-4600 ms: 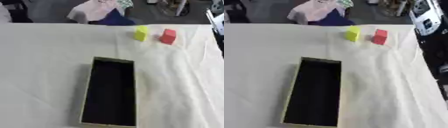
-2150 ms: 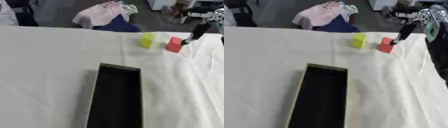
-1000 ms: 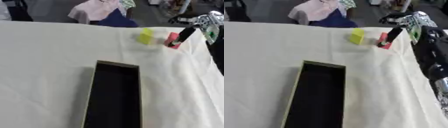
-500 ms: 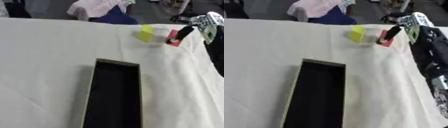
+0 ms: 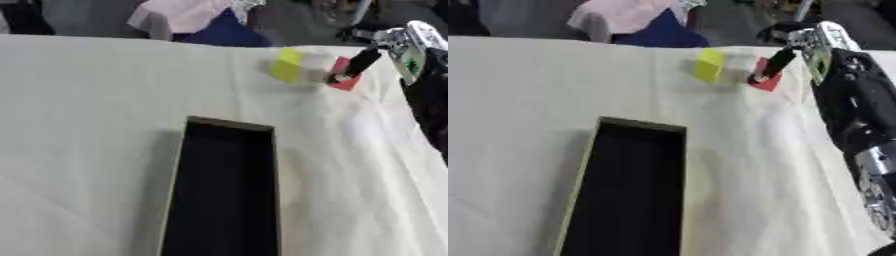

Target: Pick up objects on the table and place them in the box.

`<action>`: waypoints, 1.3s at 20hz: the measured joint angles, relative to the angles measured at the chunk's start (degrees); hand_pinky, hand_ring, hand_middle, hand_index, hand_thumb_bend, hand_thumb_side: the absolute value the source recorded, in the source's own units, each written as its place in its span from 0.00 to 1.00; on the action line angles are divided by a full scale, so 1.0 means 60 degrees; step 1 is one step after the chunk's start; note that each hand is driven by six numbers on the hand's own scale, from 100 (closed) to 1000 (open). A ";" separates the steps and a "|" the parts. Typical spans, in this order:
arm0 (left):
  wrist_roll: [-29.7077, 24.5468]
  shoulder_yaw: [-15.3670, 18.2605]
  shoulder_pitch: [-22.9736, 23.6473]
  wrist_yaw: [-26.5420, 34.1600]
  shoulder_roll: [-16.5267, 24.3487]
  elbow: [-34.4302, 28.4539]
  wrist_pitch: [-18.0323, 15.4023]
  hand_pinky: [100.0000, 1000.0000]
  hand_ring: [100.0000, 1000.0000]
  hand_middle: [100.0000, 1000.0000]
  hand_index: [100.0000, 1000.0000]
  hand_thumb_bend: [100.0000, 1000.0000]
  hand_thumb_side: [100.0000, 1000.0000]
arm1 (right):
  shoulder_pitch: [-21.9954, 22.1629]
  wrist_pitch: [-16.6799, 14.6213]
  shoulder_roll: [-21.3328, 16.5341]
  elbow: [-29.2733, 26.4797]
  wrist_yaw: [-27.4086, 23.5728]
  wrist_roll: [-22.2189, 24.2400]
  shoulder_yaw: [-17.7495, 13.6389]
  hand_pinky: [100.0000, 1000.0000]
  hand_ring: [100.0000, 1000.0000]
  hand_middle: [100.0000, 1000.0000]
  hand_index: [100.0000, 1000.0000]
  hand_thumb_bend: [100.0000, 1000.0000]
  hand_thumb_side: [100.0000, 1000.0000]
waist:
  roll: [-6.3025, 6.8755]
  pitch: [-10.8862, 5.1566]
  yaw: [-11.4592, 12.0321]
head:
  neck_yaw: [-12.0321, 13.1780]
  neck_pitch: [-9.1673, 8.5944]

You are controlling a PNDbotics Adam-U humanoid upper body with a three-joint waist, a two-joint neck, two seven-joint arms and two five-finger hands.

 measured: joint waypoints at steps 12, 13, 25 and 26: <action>0.1197 0.0826 0.0899 -0.0149 -0.0282 0.0000 -0.0044 0.81 0.91 0.95 0.93 0.18 1.00 | 0.0451 0.0087 -0.0115 -0.0007 -0.0586 -0.0156 -0.0193 0.96 0.93 0.87 0.96 0.46 0.30 | -0.0019 -0.0049 0.0175 | -0.0389 0.0006; 0.1277 0.0879 0.0968 -0.0168 -0.0315 0.0000 -0.0027 0.81 0.91 0.95 0.93 0.19 1.00 | 0.0501 0.0097 -0.0144 -0.0009 -0.0638 -0.0165 -0.0211 0.96 0.93 0.86 0.96 0.47 0.30 | -0.0032 -0.0080 0.0190 | -0.0425 0.0007; 0.1507 0.0975 0.1078 -0.0339 -0.0423 0.0000 0.0028 0.81 0.91 0.94 0.93 0.18 1.00 | 0.0664 0.0325 -0.0217 -0.0038 -0.0668 -0.0393 -0.0224 0.94 0.91 0.85 0.96 0.46 0.29 | -0.0144 -0.0228 0.0199 | -0.0634 0.0008; 0.1486 0.0930 0.1020 -0.0334 -0.0419 0.0000 0.0015 0.81 0.91 0.94 0.93 0.19 1.00 | 0.0667 0.0339 -0.0217 -0.0037 -0.0660 -0.0406 -0.0224 0.94 0.91 0.85 0.96 0.46 0.29 | -0.0144 -0.0228 0.0199 | -0.0643 0.0008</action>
